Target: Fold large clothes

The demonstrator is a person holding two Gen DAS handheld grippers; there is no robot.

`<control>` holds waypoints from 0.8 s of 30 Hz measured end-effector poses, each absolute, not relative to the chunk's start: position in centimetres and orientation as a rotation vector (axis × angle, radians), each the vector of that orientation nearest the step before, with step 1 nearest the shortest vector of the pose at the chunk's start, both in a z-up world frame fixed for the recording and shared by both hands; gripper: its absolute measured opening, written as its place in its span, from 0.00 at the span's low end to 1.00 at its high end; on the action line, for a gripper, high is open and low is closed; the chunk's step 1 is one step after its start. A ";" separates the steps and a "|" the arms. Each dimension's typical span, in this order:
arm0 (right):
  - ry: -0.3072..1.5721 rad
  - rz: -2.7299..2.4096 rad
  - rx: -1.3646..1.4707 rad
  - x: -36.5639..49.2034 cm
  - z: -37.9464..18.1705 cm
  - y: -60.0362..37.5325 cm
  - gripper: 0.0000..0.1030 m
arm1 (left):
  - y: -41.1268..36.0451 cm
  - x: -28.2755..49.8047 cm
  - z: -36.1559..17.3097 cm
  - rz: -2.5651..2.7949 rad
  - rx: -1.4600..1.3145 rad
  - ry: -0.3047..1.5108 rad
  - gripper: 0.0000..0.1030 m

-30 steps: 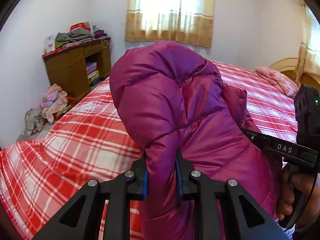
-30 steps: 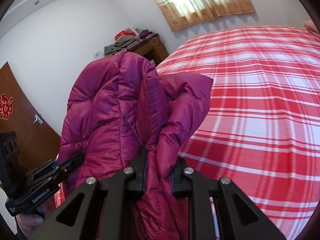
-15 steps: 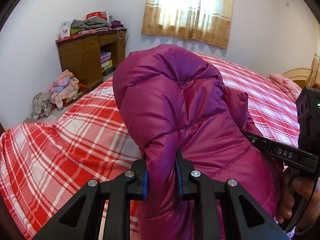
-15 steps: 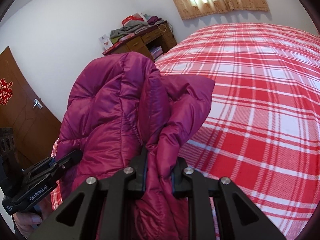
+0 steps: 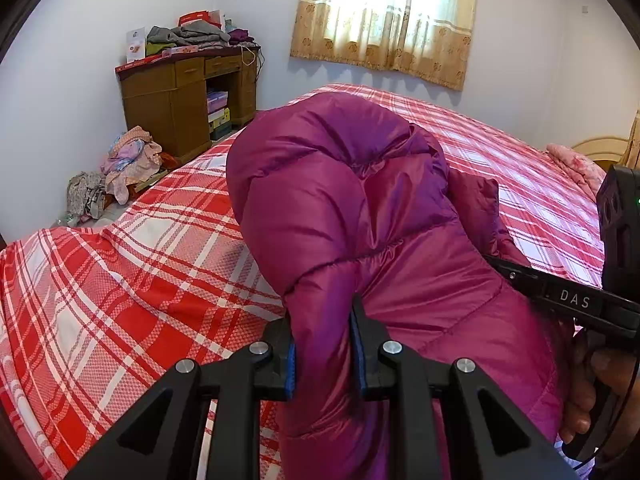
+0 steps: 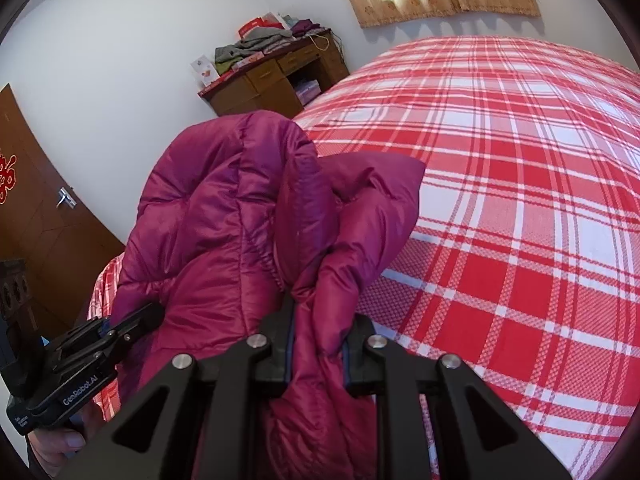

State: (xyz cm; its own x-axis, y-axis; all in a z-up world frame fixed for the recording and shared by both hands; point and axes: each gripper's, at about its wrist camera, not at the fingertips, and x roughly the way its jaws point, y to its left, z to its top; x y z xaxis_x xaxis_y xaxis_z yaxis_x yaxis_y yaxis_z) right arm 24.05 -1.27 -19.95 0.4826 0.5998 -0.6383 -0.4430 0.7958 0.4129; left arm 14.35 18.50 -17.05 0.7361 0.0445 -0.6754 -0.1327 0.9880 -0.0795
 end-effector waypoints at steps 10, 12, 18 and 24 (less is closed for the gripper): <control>0.877 0.600 0.183 24.1 -21.0 -0.8 0.22 | 18.7 14.5 -18.4 0.141 -0.092 0.747 0.50; 0.875 0.589 0.172 24.0 -21.1 -0.7 0.24 | 18.8 14.5 -18.7 0.154 -0.089 0.744 0.57; 0.869 0.568 0.156 23.9 -21.6 -0.4 0.27 | 19.4 14.5 -19.2 0.177 -0.111 0.740 0.68; 0.869 0.549 0.131 23.8 -21.7 -0.2 0.33 | 19.5 14.4 -19.3 0.200 -0.118 0.738 0.74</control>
